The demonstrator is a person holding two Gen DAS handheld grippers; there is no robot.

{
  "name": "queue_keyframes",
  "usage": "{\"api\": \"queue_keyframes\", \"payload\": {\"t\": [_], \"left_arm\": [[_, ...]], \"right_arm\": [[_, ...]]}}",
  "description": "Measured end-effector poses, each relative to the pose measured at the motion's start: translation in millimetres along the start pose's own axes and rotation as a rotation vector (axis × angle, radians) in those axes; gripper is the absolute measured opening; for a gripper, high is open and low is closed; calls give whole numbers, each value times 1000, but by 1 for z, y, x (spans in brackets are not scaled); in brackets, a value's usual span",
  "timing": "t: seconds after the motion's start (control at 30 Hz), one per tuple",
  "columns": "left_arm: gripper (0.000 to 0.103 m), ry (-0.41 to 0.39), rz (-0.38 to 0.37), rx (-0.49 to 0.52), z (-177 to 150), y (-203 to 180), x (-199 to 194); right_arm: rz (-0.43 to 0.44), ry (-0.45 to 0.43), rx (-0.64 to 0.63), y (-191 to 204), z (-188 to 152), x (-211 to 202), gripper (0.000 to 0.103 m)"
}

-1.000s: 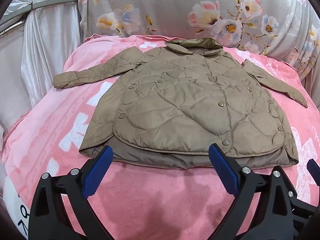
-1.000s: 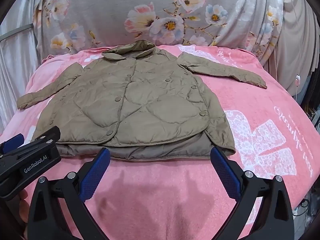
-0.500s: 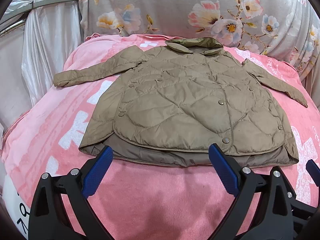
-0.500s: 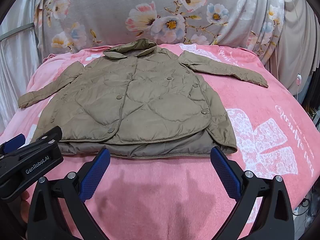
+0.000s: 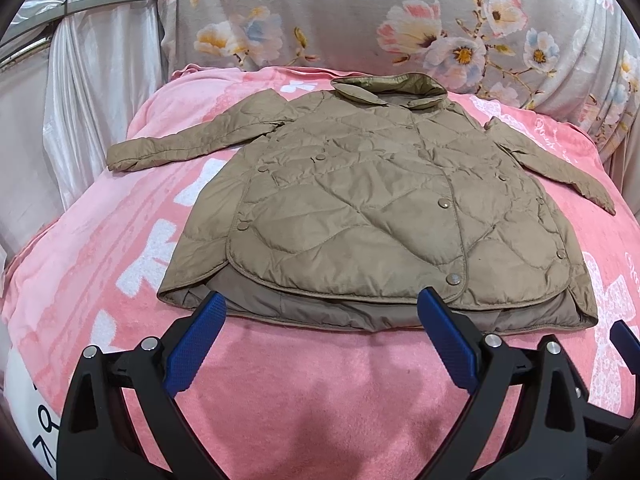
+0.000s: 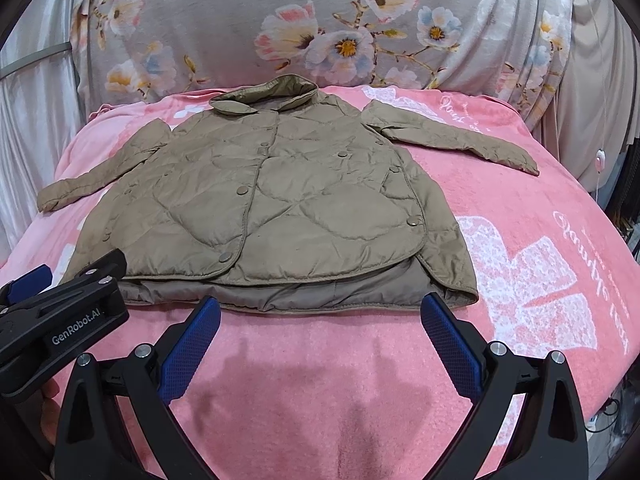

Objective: Fold large clothes

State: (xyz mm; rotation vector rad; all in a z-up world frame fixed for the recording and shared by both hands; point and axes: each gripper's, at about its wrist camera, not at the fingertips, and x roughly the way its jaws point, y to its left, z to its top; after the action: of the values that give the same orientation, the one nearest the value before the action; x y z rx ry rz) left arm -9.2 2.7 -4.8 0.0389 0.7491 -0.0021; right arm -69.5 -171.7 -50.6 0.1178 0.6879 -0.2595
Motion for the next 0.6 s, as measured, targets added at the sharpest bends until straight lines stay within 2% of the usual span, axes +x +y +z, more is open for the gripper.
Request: {"api": "queue_keyframes", "payload": {"t": [0.6], "left_arm": [[94, 7, 3, -11, 0, 6, 3]], "right_arm": [[-4, -7, 13, -6, 2, -4, 98]]}}
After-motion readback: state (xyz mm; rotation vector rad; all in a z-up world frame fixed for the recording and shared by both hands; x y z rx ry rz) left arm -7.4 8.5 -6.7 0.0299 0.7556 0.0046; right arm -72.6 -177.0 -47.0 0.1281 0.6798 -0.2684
